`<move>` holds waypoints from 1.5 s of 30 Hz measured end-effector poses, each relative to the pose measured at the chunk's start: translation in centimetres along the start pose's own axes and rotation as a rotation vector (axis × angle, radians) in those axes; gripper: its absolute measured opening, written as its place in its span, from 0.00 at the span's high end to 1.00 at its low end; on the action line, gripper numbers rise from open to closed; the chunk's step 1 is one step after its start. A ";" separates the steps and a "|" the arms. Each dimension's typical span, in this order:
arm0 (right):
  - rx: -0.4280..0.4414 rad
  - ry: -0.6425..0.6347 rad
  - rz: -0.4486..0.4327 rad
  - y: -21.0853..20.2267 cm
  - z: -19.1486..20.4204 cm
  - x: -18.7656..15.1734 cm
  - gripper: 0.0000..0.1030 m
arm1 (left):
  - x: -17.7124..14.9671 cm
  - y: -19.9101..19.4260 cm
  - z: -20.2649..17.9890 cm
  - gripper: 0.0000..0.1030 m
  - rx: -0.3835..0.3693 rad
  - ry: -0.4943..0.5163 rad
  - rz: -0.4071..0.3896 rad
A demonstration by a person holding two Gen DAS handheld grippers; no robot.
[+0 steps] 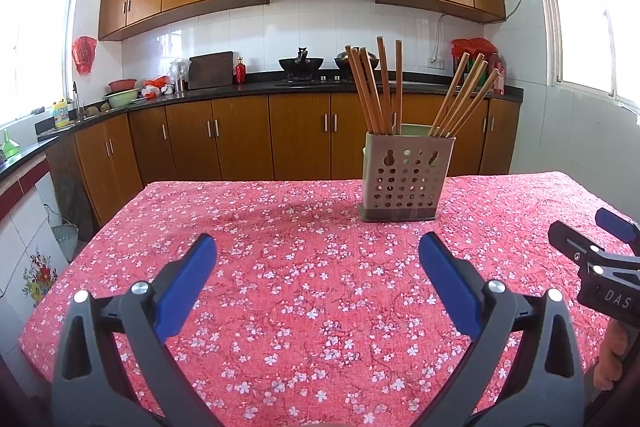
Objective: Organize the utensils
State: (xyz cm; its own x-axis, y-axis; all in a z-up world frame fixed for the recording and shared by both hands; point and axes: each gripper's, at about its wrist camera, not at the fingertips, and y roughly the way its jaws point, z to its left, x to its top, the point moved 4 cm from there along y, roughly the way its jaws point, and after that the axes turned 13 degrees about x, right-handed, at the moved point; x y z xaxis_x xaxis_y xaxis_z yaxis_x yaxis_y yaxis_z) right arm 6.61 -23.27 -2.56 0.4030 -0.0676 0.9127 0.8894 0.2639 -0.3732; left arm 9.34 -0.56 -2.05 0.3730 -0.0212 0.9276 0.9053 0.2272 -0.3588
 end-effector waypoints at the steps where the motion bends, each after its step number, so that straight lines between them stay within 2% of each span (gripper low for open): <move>1: 0.000 0.001 0.000 0.0 -0.1 0.0 0.02 | 0.0 0.0 0.0 0.04 0.000 0.001 -0.001; 45: 0.000 0.005 0.003 0.0 -0.3 0.0 0.02 | -0.1 -0.1 -0.5 0.04 -0.004 -0.006 0.004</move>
State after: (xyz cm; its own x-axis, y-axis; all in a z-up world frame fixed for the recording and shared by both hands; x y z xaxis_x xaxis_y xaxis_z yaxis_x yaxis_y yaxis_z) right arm 6.69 -23.53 -2.59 0.4064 -0.0713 0.9109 0.8884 0.2637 -0.3757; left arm 9.35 -1.03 -2.16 0.3754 -0.0145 0.9268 0.9046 0.2236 -0.3629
